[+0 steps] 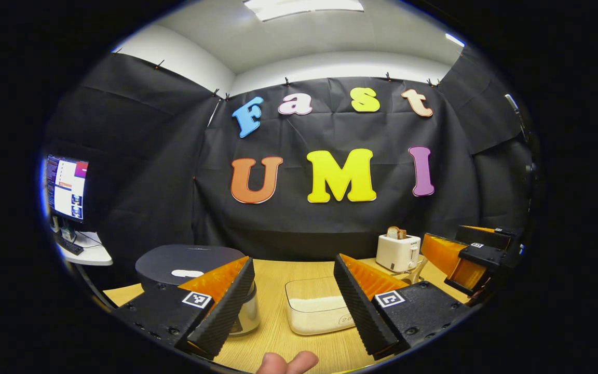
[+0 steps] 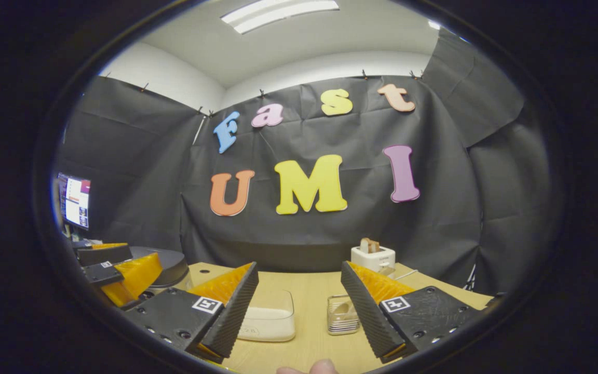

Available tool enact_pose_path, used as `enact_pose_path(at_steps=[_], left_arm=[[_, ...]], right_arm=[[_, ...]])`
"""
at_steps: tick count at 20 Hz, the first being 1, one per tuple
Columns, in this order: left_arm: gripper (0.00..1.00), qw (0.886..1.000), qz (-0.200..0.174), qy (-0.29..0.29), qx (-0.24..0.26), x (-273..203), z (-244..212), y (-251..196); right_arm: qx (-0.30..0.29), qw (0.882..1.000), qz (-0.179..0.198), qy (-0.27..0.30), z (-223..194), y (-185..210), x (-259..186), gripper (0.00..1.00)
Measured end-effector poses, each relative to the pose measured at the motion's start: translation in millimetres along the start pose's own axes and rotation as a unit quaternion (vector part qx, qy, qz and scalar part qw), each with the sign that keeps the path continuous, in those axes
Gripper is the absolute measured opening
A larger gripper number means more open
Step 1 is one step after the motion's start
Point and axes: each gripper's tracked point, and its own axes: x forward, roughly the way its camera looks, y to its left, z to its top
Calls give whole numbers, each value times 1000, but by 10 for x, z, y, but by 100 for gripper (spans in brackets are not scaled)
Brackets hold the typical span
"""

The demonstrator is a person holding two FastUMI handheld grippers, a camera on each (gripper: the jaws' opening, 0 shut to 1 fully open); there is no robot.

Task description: Close the left gripper, press the button to open the rice cooker; take a wooden spoon from the chopstick holder with the right hand, scoop a spoonful of rice and pour it into the rice cooker, then put the wooden spoon back into the chopstick holder.

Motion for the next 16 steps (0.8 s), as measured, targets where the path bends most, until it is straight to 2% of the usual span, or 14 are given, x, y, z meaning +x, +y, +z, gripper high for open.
enact_pose_path(at_steps=[9, 10, 16], left_arm=[[98, 1000, 10, 11, 6, 7, -44, 46], [98, 1000, 12, 13, 7, 14, -65, 56], [98, 999, 34, 23, 7, 14, -105, 141]], right_arm=[[-5, 1000, 4, -2, -2, 24, 13, 95], [-3, 1000, 3, 0, -22, 14, 26, 92], [-5, 1000, -1, 5, -74, -77, 47, 95]])
